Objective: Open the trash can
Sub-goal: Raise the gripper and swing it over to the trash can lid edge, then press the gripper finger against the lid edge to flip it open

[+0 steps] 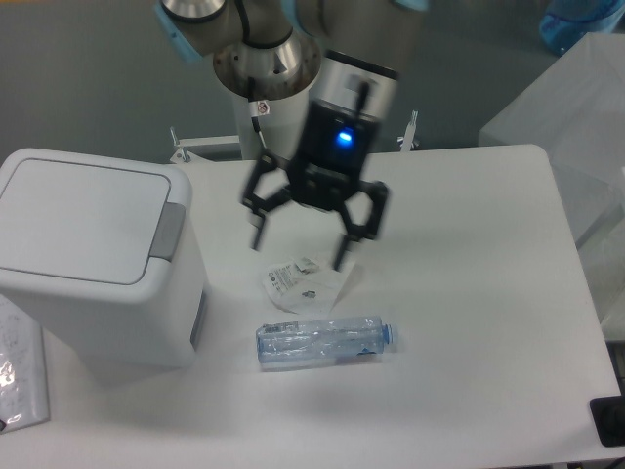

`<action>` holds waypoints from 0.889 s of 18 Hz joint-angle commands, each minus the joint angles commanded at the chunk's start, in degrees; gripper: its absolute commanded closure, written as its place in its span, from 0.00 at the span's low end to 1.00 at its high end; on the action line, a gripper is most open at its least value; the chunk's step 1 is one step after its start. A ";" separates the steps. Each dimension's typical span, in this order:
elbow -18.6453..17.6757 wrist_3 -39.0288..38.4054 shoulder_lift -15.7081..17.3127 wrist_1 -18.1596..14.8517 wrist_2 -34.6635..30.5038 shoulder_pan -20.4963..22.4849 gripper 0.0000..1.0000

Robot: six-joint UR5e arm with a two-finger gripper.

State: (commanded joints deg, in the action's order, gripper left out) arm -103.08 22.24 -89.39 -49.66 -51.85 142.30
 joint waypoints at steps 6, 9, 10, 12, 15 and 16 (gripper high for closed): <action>0.51 0.18 -0.70 0.09 0.26 -2.03 0.00; 0.51 0.18 -0.96 0.09 0.26 -2.46 0.00; 0.51 0.18 -1.49 0.09 0.18 -2.99 0.00; 0.51 0.35 -2.28 0.09 0.17 -3.08 0.00; 0.60 1.14 -3.60 0.18 0.09 -3.87 0.00; 0.60 1.14 -3.69 0.09 0.09 -3.87 0.00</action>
State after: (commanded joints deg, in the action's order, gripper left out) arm -102.48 23.38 -93.08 -49.57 -51.77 138.43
